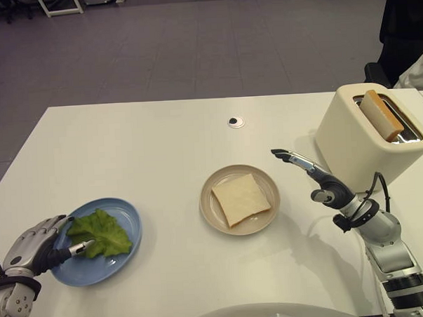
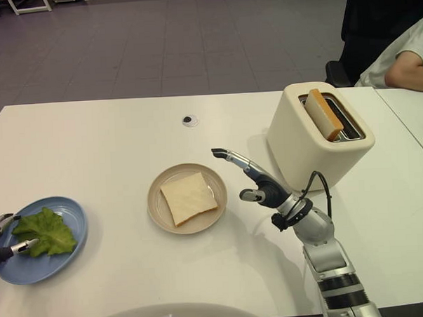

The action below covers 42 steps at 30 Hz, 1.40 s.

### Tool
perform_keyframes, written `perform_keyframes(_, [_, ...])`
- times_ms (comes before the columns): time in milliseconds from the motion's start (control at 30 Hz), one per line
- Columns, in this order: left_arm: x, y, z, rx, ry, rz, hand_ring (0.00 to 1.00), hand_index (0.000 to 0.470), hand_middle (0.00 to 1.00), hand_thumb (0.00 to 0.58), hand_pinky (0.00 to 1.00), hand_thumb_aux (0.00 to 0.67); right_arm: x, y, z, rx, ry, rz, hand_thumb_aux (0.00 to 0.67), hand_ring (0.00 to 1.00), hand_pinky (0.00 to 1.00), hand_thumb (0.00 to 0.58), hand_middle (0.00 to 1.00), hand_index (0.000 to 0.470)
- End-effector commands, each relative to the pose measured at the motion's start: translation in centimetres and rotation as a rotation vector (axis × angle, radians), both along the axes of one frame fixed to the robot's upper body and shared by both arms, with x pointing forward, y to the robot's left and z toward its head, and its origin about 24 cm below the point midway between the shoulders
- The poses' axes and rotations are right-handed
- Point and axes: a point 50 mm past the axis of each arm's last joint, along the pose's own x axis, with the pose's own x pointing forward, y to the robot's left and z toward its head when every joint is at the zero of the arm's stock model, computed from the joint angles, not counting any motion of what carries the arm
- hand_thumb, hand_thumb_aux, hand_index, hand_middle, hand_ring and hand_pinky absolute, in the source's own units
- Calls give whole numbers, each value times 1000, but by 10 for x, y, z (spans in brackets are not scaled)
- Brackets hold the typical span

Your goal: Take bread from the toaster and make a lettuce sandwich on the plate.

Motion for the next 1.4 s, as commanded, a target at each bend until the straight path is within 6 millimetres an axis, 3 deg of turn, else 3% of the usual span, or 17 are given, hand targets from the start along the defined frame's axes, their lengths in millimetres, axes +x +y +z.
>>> perform_keyframes(33, [1, -4, -7, 30, 37, -30, 0, 96, 0, 212, 0, 137, -1, 0, -1, -8, 9, 3, 0, 0, 0, 0, 0, 0])
perform_keyframes(67, [2, -5, -8, 33, 39, -35, 0, 120, 0, 258, 0, 171, -1, 0, 0, -8, 8, 4, 0, 0, 0, 0, 0, 0])
perform_keyframes(133, [4, -6, -9, 43, 44, -47, 0, 214, 0, 408, 0, 305, -2, 0, 0, -8, 8, 3, 0, 0, 0, 0, 0, 0])
perform_keyframes(200, [5, -7, -8, 60, 47, -59, 0, 256, 0, 460, 0, 365, -2, -1, 0, -8, 6, 3, 0, 0, 0, 0, 0, 0])
perform_keyframes(267, [6, -8, -7, 74, 40, -70, 0, 356, 0, 546, 0, 507, -2, 0, 1, -7, 4, 2, 0, 0, 0, 0, 0, 0])
perform_keyframes(333, [8, -10, -5, 79, 24, -80, 0, 464, 0, 580, 0, 662, -2, -1, 1, -7, 2, 1, 0, 0, 0, 0, 0, 0])
perform_keyframes(767, [16, -16, 19, 61, -121, -128, 0, 470, 0, 580, 0, 670, 0, -2, 0, -8, -3, -21, 0, 0, 0, 0, 0, 0])
perform_keyframes(1400, [12, -22, 56, -367, -304, -192, 0, 470, 0, 580, 0, 670, 5, -5, -4, -7, 1, -56, 0, 0, 0, 0, 0, 0])
